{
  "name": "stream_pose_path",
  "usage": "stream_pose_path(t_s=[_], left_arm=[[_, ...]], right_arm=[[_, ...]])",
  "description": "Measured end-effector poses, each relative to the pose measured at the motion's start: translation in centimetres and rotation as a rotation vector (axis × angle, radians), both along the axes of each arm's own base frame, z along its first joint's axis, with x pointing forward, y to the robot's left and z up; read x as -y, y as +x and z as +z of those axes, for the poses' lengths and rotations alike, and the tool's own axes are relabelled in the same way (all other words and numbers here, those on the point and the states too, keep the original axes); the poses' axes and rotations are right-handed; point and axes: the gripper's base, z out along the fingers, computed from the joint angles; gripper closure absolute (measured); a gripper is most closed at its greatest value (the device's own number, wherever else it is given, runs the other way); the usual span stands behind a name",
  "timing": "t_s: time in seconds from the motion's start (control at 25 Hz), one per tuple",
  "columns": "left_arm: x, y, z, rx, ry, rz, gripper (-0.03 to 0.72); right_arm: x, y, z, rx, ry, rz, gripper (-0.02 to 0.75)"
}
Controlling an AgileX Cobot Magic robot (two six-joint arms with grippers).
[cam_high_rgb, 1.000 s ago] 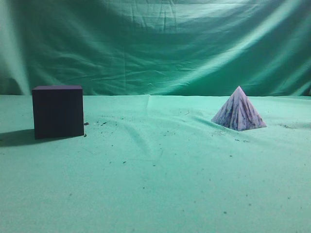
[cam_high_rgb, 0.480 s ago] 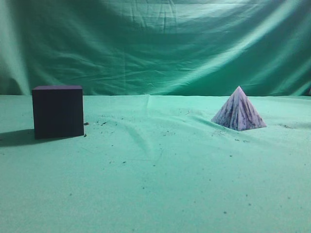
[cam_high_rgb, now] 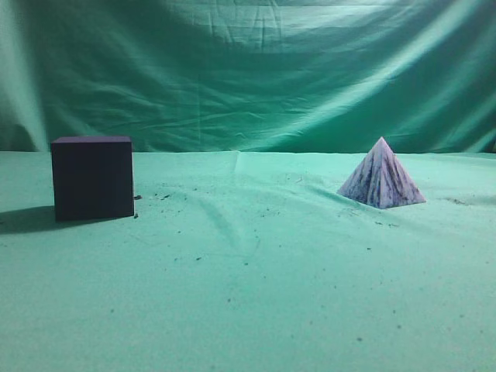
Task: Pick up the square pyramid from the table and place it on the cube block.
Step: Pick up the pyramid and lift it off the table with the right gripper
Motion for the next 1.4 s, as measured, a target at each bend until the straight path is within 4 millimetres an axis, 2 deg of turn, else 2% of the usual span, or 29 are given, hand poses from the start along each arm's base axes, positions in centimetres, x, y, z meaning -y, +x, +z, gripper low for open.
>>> stream_pose_path(t_s=[0.08, 0.16, 0.28, 0.36, 0.52, 0.76, 0.8, 0.96, 1.24, 1.36, 1.4], left_arm=[[0.0, 0.0, 0.0, 0.0, 0.0, 0.0, 0.688], [0.0, 0.0, 0.0, 0.0, 0.0, 0.0, 0.688], [0.0, 0.0, 0.0, 0.0, 0.0, 0.0, 0.688], [0.0, 0.0, 0.0, 0.0, 0.0, 0.0, 0.688], [0.0, 0.0, 0.0, 0.0, 0.0, 0.0, 0.688], [0.0, 0.0, 0.0, 0.0, 0.0, 0.0, 0.688], [0.0, 0.0, 0.0, 0.0, 0.0, 0.0, 0.688], [0.0, 0.0, 0.0, 0.0, 0.0, 0.0, 0.688], [0.0, 0.0, 0.0, 0.0, 0.0, 0.0, 0.688], [0.0, 0.0, 0.0, 0.0, 0.0, 0.0, 0.688], [0.0, 0.0, 0.0, 0.0, 0.0, 0.0, 0.688]], right_arm=[[0.4, 0.0, 1.4, 0.148, 0.123, -0.043, 0.687], [0.7, -0.1, 2.4, 0.21, 0.2, -0.063, 0.687], [0.3, -0.2, 5.5, 0.189, 0.142, -0.026, 0.687], [-0.2, 0.2, 8.1, 0.124, 0.074, 0.02, 0.687], [-1.4, 2.6, 11.5, -0.136, 0.01, 0.135, 0.687], [-2.8, 7.7, 13.4, -0.485, -0.092, 0.277, 0.687], [-3.1, 8.7, 13.7, -0.549, -0.107, 0.309, 0.738], [-4.6, 12.4, 13.7, -0.739, -0.176, 0.422, 0.738], [-9.9, 17.3, 9.3, -0.932, -0.354, 0.532, 0.738], [-11.2, 19.3, 6.8, -1.008, -0.354, 0.54, 0.557], [-11.5, 20.0, 5.9, -1.039, -0.357, 0.54, 0.469]])
